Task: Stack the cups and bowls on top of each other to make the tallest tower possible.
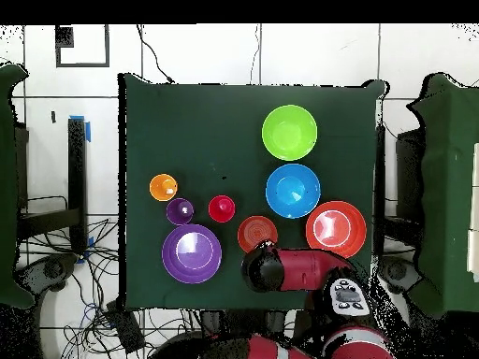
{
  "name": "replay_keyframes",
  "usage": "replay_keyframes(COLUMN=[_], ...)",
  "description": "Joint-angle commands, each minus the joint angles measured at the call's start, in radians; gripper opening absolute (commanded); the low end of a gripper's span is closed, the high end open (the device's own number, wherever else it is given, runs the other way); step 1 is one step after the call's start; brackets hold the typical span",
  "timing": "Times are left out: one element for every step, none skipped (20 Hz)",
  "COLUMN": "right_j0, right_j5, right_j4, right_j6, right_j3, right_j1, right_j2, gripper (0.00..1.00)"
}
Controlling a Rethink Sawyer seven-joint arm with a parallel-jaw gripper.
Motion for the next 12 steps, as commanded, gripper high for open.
replay_keyframes(right_j0=[0.007,0.002,0.002,-0.003,-0.005,-0.013,-0.022,-0.026,-0.038,-0.049,-0.051,-0.056], right_j5=[-0.074,-0.080,-0.096,-0.103,-0.125,-0.129,-0.141,-0.144,-0.157,-0.165,-0.187,-0.197], right_j4=[-0.059,-0.064,-0.075,-0.081,-0.090,-0.093,-0.106,-0.111,-0.123,-0.132,-0.146,-0.153], right_j6=[-0.030,-0.033,-0.033,-0.035,-0.030,-0.032,-0.038,-0.039,-0.042,-0.044,-0.036,-0.033], right_j3=[0.049,0.054,0.055,0.056,0.061,0.069,0.080,0.087,0.099,0.103,0.101,0.103], right_j1=[-0.017,-0.020,-0.015,-0.013,-0.010,-0.018,-0.027,-0.036,-0.039,-0.041,-0.029,-0.024], right_j2=[0.048,0.050,0.044,0.041,0.033,0.035,0.033,0.030,0.029,0.028,0.015,0.013], gripper=[1.00,1.00,1.00,1.00,1.00,1.00,1.00,1.00,1.00,1.00,1.00,1.00])
